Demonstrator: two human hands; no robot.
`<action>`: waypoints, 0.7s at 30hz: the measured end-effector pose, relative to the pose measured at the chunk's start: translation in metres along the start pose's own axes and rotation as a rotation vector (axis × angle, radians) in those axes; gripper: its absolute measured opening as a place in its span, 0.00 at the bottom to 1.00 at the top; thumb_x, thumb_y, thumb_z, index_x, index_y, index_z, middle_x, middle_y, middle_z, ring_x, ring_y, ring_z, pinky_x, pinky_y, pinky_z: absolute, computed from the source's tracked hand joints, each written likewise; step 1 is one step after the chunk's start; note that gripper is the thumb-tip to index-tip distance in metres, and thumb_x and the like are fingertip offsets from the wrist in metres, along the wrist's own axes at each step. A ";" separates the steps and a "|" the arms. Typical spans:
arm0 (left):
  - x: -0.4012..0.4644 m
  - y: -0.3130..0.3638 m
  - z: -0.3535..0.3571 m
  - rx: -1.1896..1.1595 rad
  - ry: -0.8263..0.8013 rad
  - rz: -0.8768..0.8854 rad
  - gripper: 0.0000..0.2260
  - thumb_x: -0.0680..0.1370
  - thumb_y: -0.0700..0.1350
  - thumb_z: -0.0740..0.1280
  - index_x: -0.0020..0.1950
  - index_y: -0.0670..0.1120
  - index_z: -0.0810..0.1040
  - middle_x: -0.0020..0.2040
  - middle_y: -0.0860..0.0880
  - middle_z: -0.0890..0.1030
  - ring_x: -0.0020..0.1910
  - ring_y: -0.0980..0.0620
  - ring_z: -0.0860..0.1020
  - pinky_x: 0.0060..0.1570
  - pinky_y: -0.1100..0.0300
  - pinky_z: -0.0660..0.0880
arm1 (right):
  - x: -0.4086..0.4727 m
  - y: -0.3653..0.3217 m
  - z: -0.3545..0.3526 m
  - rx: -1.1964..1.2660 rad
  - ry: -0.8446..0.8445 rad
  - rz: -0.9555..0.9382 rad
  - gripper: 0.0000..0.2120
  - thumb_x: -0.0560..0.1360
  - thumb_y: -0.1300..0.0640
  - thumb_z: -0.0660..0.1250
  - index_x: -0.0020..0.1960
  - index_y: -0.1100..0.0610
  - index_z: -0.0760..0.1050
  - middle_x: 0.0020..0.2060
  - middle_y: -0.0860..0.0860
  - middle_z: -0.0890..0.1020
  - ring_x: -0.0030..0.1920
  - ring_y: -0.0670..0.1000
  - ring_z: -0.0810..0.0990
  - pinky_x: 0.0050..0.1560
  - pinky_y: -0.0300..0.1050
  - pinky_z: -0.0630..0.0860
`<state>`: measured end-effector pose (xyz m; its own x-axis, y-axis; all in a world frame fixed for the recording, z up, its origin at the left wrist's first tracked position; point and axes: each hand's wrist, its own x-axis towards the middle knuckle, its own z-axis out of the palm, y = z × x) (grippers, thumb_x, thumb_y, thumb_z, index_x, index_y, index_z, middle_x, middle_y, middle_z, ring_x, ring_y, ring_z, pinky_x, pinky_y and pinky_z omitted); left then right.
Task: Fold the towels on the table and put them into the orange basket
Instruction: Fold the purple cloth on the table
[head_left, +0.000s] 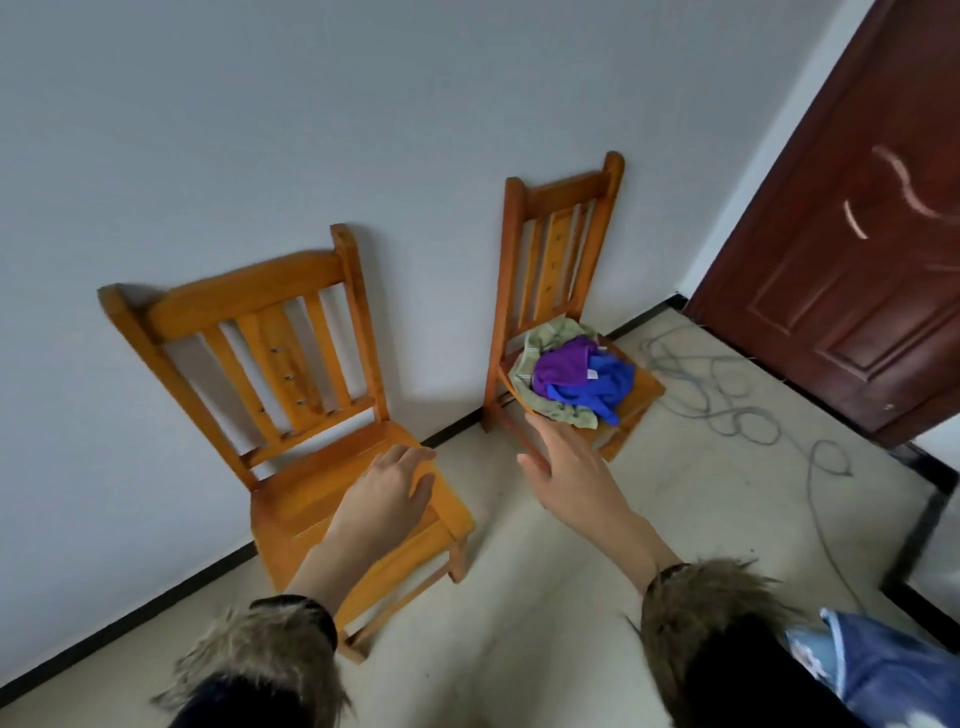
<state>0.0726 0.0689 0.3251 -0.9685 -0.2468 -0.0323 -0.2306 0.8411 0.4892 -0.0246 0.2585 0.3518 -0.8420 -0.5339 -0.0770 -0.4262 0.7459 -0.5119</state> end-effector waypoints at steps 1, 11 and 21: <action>0.016 0.012 0.009 -0.008 -0.023 0.011 0.15 0.81 0.49 0.56 0.68 0.50 0.68 0.65 0.51 0.71 0.64 0.51 0.70 0.57 0.61 0.70 | 0.008 0.017 -0.008 0.007 0.008 0.027 0.25 0.79 0.52 0.60 0.74 0.54 0.58 0.70 0.51 0.67 0.71 0.51 0.64 0.68 0.47 0.64; 0.177 0.066 0.084 0.008 -0.193 0.032 0.16 0.81 0.49 0.55 0.68 0.49 0.68 0.67 0.50 0.70 0.59 0.50 0.74 0.54 0.61 0.70 | 0.120 0.147 -0.039 -0.027 -0.072 0.176 0.24 0.79 0.52 0.59 0.73 0.54 0.60 0.67 0.53 0.69 0.67 0.54 0.68 0.64 0.49 0.67; 0.388 0.090 0.183 -0.085 -0.332 -0.096 0.15 0.80 0.46 0.58 0.67 0.49 0.71 0.66 0.50 0.73 0.63 0.51 0.72 0.60 0.60 0.69 | 0.305 0.278 -0.052 -0.039 -0.168 0.249 0.21 0.80 0.54 0.58 0.71 0.55 0.62 0.64 0.54 0.71 0.65 0.54 0.70 0.62 0.50 0.70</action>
<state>-0.3407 0.1375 0.1973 -0.9236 -0.1407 -0.3565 -0.3268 0.7750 0.5408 -0.4171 0.3236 0.2310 -0.8570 -0.3886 -0.3385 -0.2282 0.8751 -0.4268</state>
